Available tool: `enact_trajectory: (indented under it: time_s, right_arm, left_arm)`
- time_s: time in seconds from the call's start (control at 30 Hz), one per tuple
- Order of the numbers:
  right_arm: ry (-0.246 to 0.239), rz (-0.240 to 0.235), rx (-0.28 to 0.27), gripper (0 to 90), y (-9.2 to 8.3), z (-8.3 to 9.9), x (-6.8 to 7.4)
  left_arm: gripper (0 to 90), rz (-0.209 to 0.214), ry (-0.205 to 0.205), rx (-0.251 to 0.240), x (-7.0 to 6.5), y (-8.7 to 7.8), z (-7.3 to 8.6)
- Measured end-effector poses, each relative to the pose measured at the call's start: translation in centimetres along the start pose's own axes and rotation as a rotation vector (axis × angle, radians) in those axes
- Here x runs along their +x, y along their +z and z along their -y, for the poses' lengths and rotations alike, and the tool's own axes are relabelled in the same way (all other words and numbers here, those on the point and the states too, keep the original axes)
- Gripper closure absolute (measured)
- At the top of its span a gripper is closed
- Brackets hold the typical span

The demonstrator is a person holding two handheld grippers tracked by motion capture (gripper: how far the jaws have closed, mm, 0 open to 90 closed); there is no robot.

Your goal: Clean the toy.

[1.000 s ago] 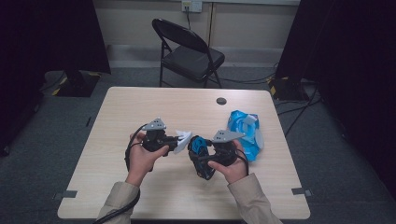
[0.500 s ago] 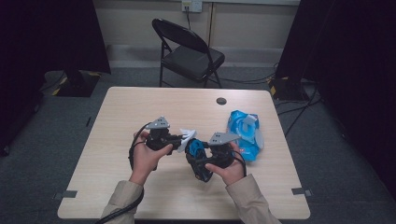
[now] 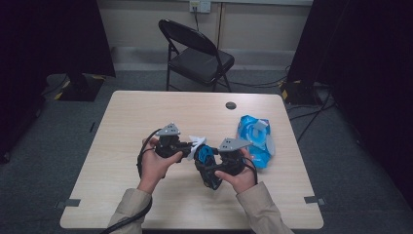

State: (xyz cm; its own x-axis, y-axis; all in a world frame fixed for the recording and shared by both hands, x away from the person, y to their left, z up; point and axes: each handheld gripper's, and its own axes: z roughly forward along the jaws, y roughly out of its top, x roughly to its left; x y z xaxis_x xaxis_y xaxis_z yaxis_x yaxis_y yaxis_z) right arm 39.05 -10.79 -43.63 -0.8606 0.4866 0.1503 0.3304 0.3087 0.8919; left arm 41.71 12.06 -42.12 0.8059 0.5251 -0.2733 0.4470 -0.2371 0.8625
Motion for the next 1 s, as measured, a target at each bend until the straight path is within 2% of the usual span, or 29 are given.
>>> enact_trajectory:
  time_s: [0.13,0.3,0.7,1.0]
  right_arm:
    - [0.003,0.007,-0.005,25.0,-0.2,0.0,-0.1]
    - [0.005,0.010,-0.021,25.0,-0.5,-0.2,0.0]
    - [0.030,0.033,-0.048,25.0,-1.5,-0.1,-0.7]
    - [0.031,0.038,-0.056,25.0,-1.7,-0.3,-0.6]
  left_arm:
    - [82.4,0.007,0.001,0.003,-0.1,0.5,0.2]
    - [82.3,0.017,0.012,0.030,-0.6,1.2,1.0]
    - [82.3,0.067,0.003,0.061,-1.5,3.3,2.8]
    - [82.1,0.081,-0.003,0.065,-1.8,3.8,3.8]
